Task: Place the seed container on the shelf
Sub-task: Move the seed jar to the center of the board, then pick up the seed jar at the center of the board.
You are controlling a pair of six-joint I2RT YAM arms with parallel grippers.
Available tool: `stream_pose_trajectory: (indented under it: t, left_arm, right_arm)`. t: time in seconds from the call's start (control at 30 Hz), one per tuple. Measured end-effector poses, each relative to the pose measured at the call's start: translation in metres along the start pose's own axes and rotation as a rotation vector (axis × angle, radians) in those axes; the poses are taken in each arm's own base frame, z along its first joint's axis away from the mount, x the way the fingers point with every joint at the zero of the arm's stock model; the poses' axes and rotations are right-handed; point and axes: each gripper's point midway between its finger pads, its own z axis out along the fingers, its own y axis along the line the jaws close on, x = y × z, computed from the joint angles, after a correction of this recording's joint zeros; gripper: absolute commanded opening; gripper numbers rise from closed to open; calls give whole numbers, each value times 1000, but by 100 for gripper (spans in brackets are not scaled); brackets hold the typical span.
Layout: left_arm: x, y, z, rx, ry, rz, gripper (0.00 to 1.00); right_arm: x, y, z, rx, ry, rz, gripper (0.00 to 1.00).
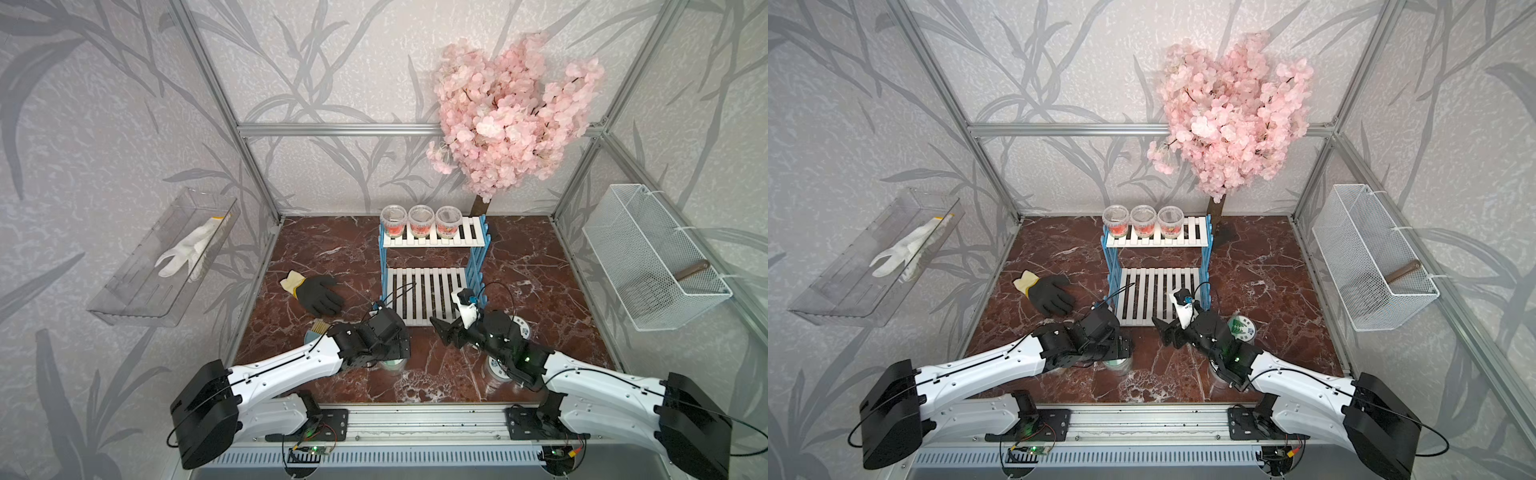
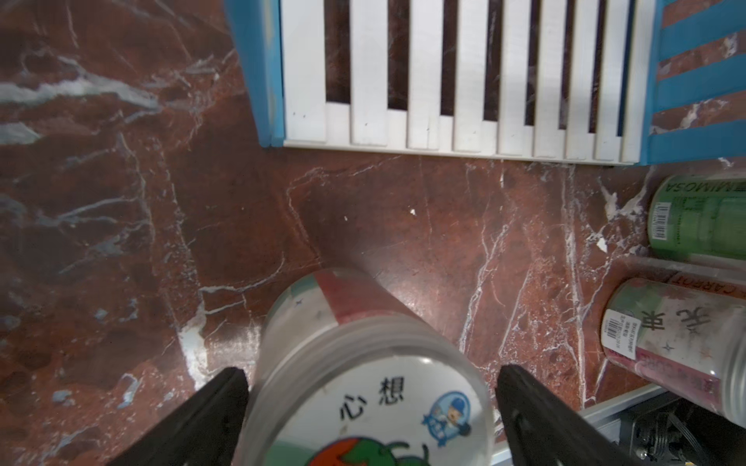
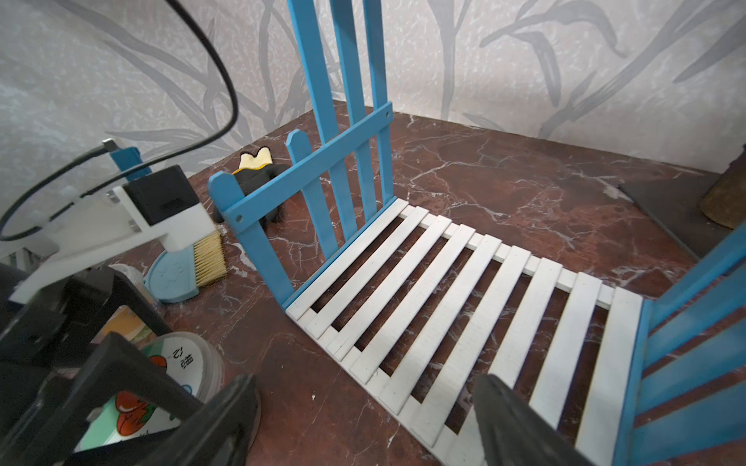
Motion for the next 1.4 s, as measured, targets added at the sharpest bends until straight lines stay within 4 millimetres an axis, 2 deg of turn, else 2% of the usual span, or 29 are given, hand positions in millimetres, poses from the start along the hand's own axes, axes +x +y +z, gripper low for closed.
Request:
stream_pose_trajectory:
  t: [0.13,0.27,0.43,0.53,0.67,0.9,1.13,1.4]
  left_arm:
    - [-20,15,-37,-41,-125,-50,100]
    - [-28,54,-73,-152,-232,-148,100]
    - [-18,110,-96,-355,-287,-251,100]
    - [-14,130,-103,-450,-310,-290,100]
    - [-10,146,-101,-535,-318,-311,100]
    - [14,180,-68,-538,-227,-458,100]
    - [15,174,-56,-481,-181,-459,100]
    - [22,174,-47,-509,-113,-430,97]
  right_arm:
    - [-1,-2,-1,8,-4,7,88]
    - [3,4,-1,-21,22,2,87]
    - [-6,31,5,-153,52,-26,86]
    - [-18,59,6,-260,47,-69,87]
    - [-25,92,7,-378,50,-119,87]
    - [-9,96,17,-397,97,-131,87]
    - [-10,95,20,-390,87,-134,87]
    - [-3,94,24,-384,104,-134,87]
